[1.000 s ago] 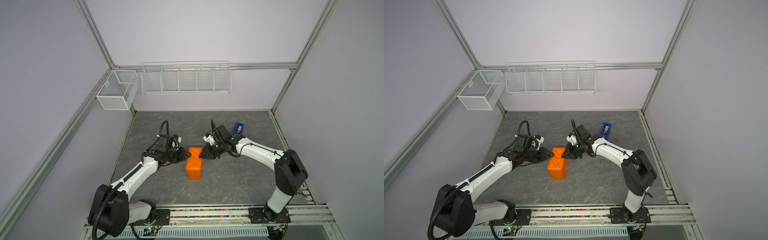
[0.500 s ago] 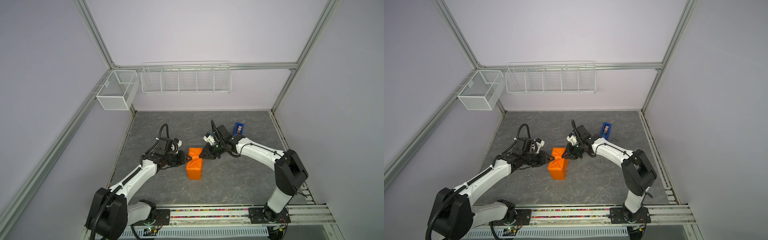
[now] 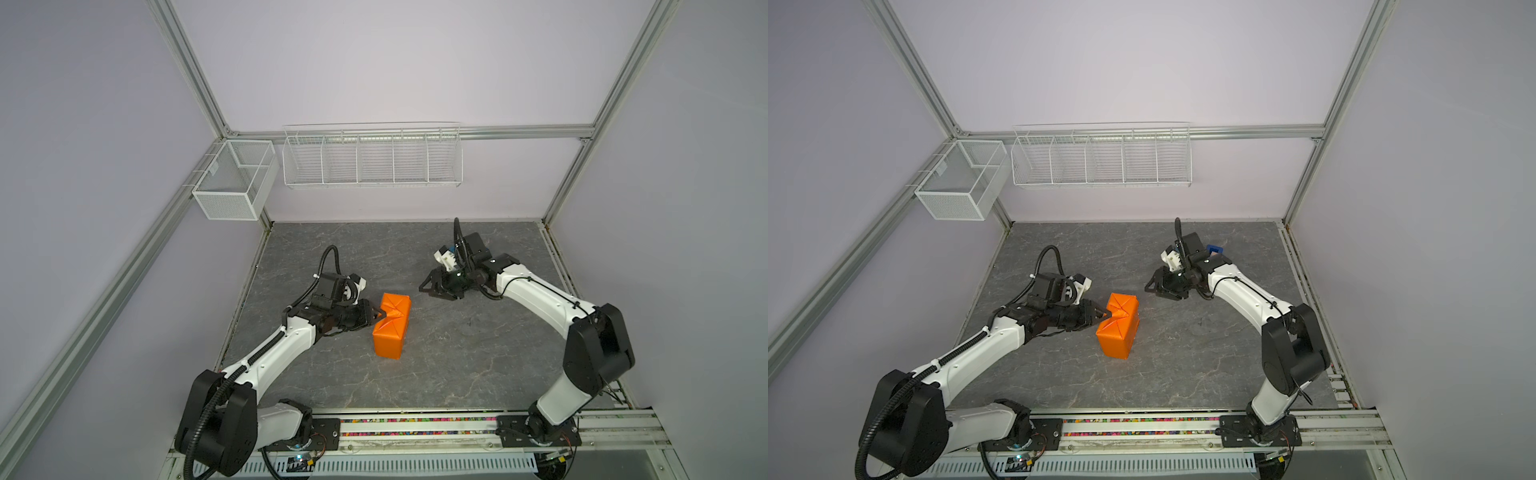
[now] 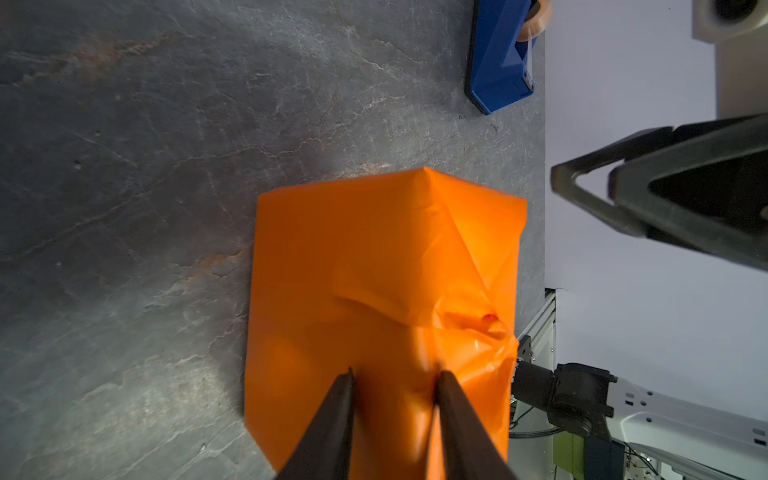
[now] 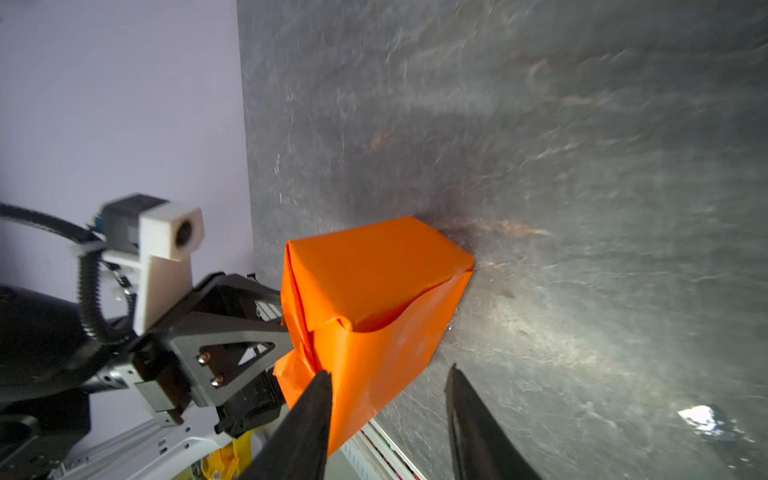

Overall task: Wrap the gift box in paper
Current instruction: 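Release the right gripper and move it to the blue tape dispenser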

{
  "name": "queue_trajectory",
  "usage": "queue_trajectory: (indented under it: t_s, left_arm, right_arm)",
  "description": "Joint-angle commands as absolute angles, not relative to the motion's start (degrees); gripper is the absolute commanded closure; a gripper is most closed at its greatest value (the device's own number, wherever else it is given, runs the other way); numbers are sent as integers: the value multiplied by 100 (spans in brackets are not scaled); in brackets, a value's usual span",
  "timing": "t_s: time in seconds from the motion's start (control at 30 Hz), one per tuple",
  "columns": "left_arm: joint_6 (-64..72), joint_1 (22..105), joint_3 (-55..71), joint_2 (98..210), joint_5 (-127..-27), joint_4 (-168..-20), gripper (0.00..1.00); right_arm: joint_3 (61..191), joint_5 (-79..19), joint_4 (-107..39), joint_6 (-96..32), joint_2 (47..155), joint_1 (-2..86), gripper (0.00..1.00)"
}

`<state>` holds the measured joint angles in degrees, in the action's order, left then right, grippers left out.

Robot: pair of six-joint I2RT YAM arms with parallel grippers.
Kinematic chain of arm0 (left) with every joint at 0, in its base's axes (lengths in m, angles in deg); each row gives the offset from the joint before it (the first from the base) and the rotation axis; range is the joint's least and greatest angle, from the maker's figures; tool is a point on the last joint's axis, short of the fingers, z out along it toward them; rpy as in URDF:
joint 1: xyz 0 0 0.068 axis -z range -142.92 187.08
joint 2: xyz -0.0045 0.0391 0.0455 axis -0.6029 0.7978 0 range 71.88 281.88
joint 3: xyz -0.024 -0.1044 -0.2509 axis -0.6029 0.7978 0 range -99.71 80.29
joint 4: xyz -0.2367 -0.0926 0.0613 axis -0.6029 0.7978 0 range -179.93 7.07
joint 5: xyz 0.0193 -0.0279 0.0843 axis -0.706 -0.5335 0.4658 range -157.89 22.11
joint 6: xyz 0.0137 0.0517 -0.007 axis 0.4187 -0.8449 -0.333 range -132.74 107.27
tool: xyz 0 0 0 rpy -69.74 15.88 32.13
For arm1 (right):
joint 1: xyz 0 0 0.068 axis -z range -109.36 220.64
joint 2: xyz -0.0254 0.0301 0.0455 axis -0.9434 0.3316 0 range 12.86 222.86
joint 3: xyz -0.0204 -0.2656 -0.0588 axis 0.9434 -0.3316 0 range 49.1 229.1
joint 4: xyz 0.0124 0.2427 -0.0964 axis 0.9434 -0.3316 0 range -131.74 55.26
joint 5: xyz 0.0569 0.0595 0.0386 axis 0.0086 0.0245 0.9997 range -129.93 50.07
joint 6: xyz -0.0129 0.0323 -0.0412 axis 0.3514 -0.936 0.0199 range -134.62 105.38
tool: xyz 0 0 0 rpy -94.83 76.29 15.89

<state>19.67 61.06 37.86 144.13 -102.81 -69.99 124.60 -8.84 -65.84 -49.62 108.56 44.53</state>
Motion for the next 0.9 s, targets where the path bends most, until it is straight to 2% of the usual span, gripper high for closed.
queue_trajectory:
  t_s: [0.0,0.2,0.27,0.47,0.87]
  left_arm:
    - [1857,6213,3977,14592,-10188,-6374,65]
    - [1750,6219,3995,14674,-10230,-6270,64]
    - [1733,6217,3995,14697,-10237,-6265,64]
    - [1709,6213,3953,14693,-10208,-6200,64]
    - [1691,6220,3871,14677,-10160,-6053,64]
  right_arm:
    - [12563,-740,-6864,-4573,10753,4874,53]
    - [12691,-689,-6943,-4267,10855,5789,52]
    - [12681,-546,-6777,-4240,10963,6196,44]
    - [12770,-12,-6243,-4318,11519,6923,43]
    - [13148,540,-5867,-4363,12727,7545,60]
